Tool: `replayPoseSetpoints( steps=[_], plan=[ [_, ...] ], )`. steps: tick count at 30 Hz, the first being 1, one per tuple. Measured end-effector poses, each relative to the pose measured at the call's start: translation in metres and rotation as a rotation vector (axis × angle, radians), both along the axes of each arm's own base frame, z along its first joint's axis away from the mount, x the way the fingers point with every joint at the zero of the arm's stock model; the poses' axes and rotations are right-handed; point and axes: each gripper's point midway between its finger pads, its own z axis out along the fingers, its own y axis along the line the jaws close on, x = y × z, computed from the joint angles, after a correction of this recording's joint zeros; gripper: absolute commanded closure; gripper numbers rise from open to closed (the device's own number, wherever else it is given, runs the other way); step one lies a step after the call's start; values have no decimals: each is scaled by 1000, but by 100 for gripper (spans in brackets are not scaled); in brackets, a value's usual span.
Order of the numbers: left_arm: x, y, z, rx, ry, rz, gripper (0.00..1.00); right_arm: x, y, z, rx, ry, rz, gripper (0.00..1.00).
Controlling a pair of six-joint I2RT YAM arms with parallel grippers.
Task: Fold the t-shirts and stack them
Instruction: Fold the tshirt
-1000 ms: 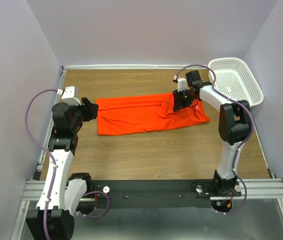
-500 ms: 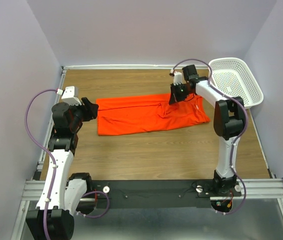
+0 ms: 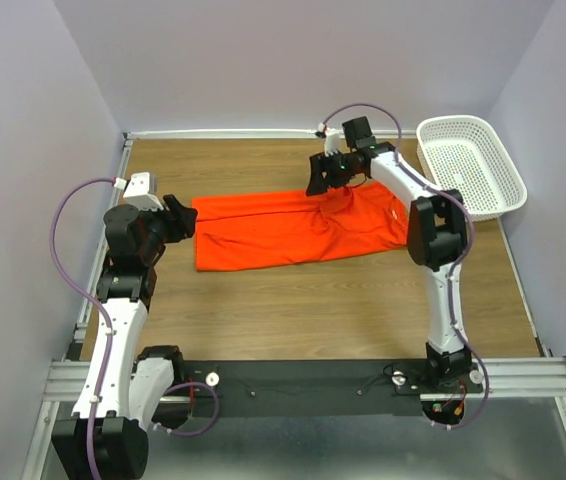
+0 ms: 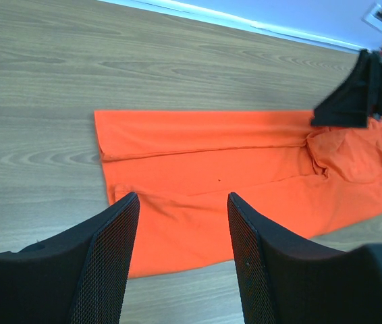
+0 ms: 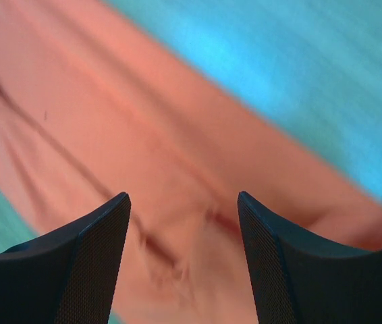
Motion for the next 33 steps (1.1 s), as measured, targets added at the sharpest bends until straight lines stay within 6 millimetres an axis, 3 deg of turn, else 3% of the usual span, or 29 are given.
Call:
replayPoseSetpoints(
  steps=[2,4,7,10,13,17,20,24,29,33],
  plan=[
    [1,0,-1,-1,2,-1,37,-20,-13,4,-36,-19,41,30],
    [3,-1,-4,-2,12,-4,37,-47,-29,16,-75,-43,72,51],
    [5,-2,-9,-5,29,-12,37,-66,-50,50,-105,-121,64,57],
    [5,-3,-11,-7,34,-19,37,-68,-58,67,-88,-165,49,55],
    [5,-5,-12,-8,34,-25,37,-70,-61,45,-81,-108,38,52],
    [4,-6,-13,-8,38,-30,37,-76,-55,-11,-110,34,32,52],
    [4,-6,-14,-8,38,-31,37,-80,-51,-30,-128,79,30,52],
    [5,-7,-15,-10,44,-36,37,-79,-46,-29,-131,76,27,53],
    [5,-8,-18,-12,55,-42,37,-63,-43,-20,-130,40,8,57],
    [5,-9,-18,-13,55,-44,37,-55,-42,-29,-141,45,-4,60]
  ],
)
